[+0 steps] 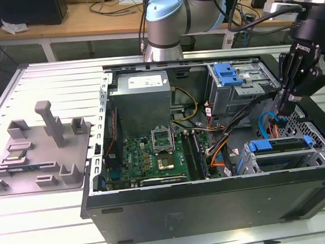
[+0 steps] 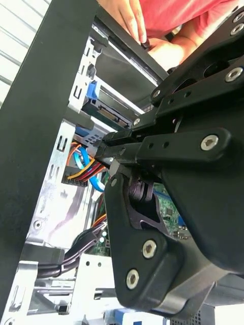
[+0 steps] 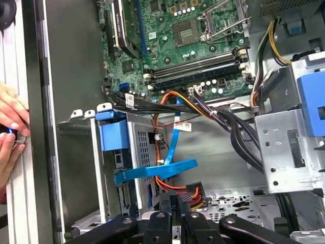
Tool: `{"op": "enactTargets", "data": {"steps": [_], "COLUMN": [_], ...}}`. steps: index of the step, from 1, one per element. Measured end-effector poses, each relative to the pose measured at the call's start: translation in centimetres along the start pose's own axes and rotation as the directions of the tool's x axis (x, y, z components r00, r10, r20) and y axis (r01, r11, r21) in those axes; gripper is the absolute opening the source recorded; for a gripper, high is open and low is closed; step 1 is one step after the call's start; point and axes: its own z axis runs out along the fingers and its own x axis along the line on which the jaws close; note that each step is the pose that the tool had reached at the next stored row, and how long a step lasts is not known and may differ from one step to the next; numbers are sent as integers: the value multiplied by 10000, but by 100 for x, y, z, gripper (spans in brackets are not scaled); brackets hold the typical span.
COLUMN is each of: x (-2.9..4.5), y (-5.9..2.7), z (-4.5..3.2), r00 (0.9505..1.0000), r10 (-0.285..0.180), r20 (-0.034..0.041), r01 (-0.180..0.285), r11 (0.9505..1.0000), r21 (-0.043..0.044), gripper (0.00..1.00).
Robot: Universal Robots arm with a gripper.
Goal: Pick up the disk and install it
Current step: 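Insert the first disk wire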
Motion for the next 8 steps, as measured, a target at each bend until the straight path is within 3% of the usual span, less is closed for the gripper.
{"op": "enactTargets", "data": {"steps": [5,8], "x": [64,125], "y": [15,25], "z": [-8,-3], "r00": [10000,9998], "r10": [6,-1], "r20": [67,201], "r01": [-6,-3], "r11": [10000,9999], "r21": [85,170], "gripper": [16,16]}}
